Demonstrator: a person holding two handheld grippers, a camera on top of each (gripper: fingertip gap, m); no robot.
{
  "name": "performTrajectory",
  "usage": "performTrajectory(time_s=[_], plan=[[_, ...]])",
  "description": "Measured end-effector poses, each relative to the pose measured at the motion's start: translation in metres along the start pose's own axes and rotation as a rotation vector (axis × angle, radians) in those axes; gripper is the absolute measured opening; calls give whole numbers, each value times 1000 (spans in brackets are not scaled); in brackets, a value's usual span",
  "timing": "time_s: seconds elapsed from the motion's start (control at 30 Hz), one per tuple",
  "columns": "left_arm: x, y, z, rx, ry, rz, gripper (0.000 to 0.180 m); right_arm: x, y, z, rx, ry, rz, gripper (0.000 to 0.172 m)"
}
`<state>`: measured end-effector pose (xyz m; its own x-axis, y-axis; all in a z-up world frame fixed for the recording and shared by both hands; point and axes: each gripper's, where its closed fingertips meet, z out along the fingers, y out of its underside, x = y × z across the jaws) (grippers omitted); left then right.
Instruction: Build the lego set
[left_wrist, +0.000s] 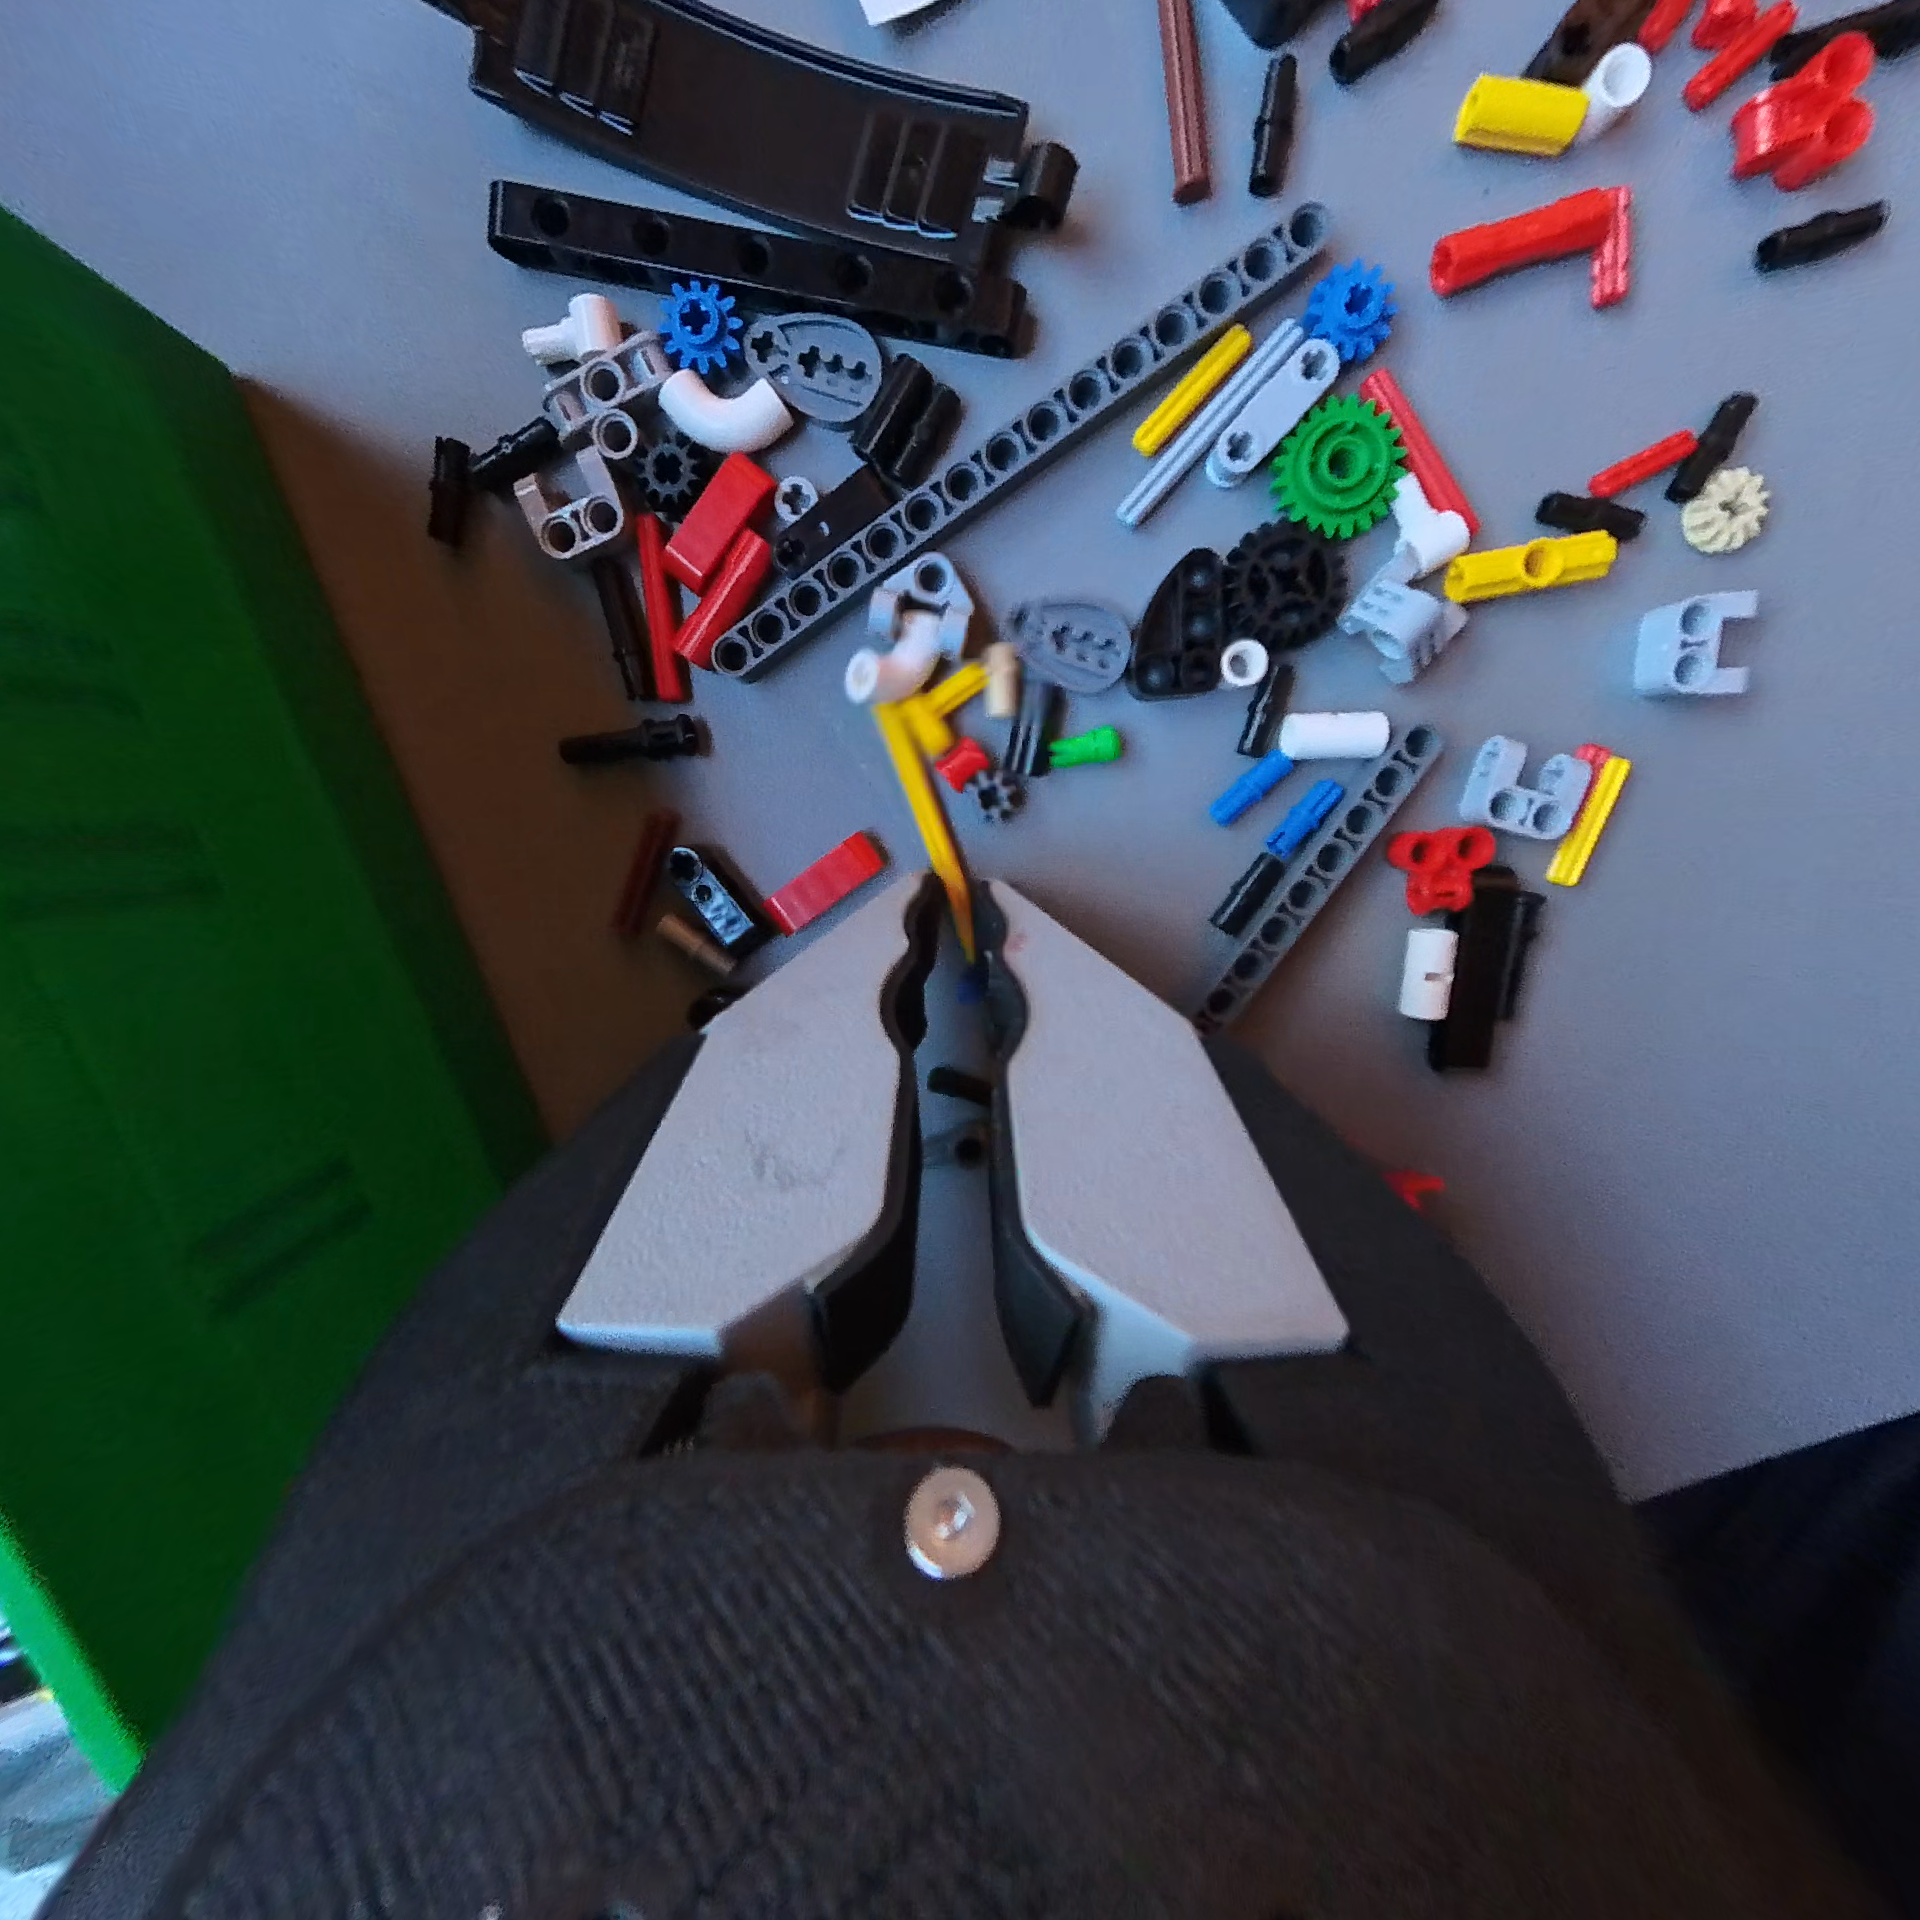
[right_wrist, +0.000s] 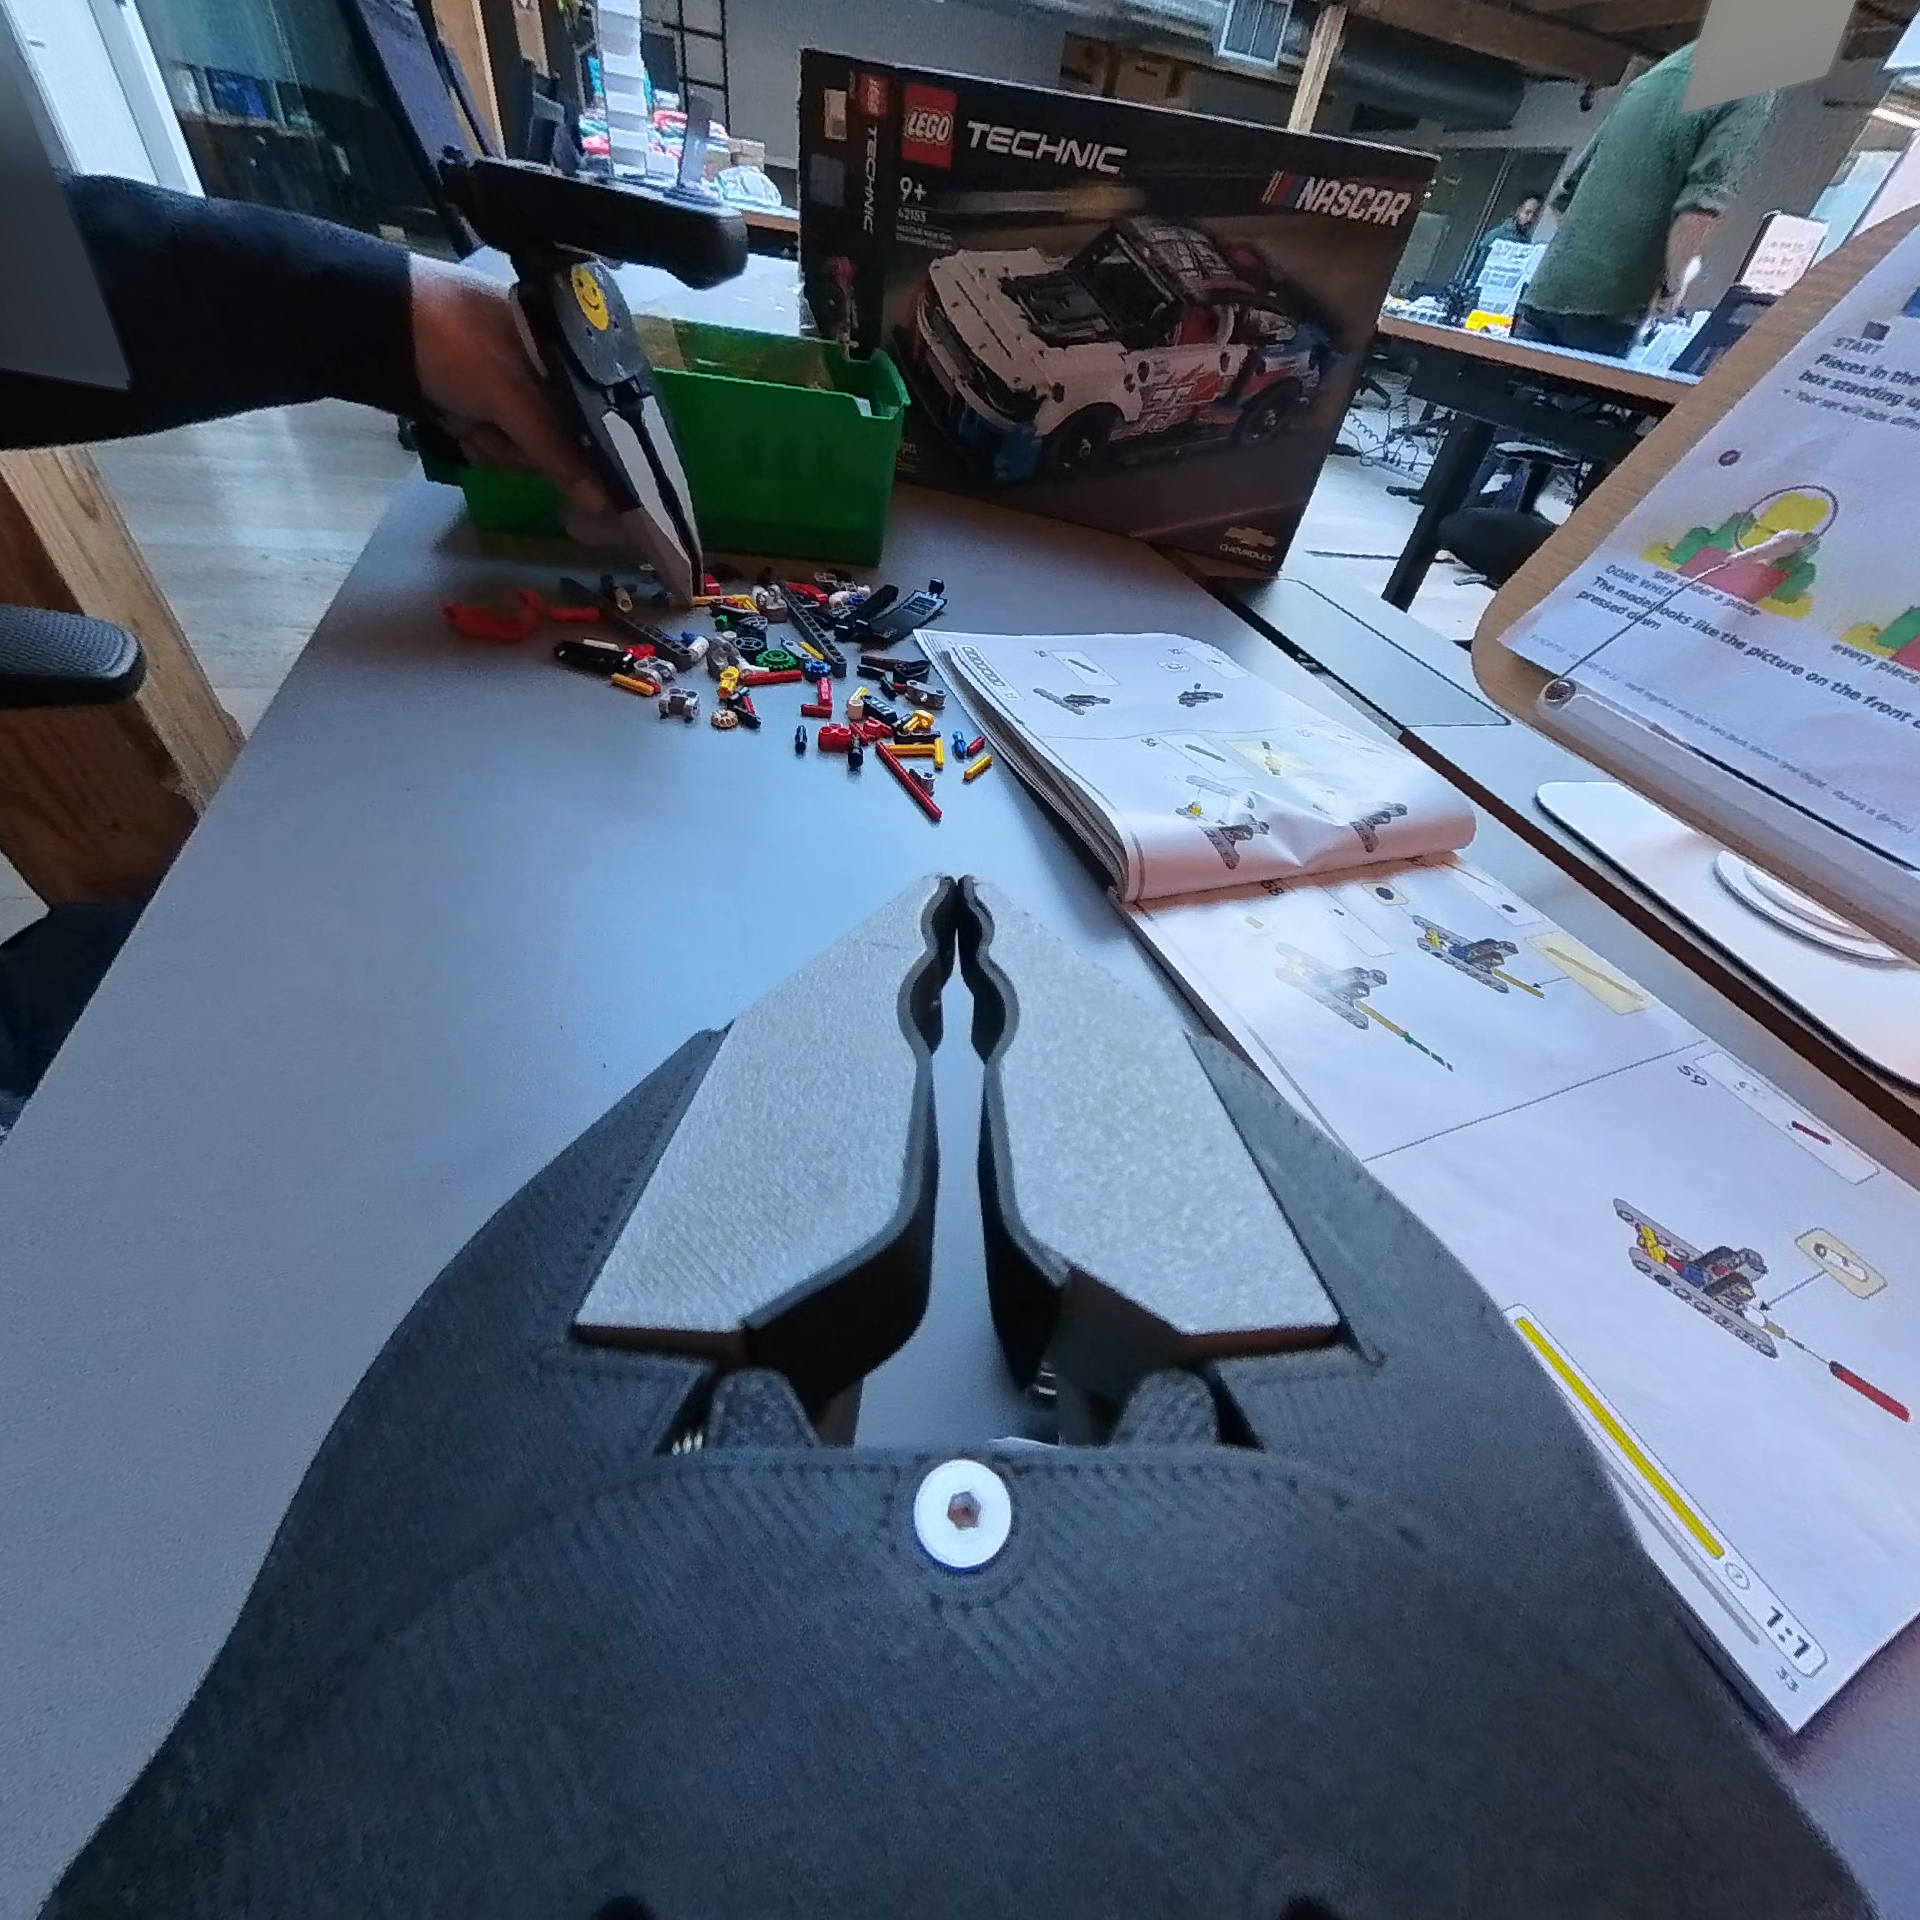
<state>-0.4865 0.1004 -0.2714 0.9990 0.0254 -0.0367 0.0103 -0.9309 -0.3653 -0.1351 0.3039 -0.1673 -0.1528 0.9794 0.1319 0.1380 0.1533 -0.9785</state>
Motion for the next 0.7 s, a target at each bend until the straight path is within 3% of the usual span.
performTrajectory(time_s=[0.27,0.5,0.6,0.7], plan=[[-12,-6,-7,20,-130,136,1,1,0,0,0,3,2,0],[-18,-25,-41,113,-208,157,1,1,1,0,-4,3,3,0],[-4,-44,-58,179,-204,191,1,2,0,-1,2,6,3,0],[38,-69,-65,248,-120,272,1,2,-1,-2,6,8,2,0]])
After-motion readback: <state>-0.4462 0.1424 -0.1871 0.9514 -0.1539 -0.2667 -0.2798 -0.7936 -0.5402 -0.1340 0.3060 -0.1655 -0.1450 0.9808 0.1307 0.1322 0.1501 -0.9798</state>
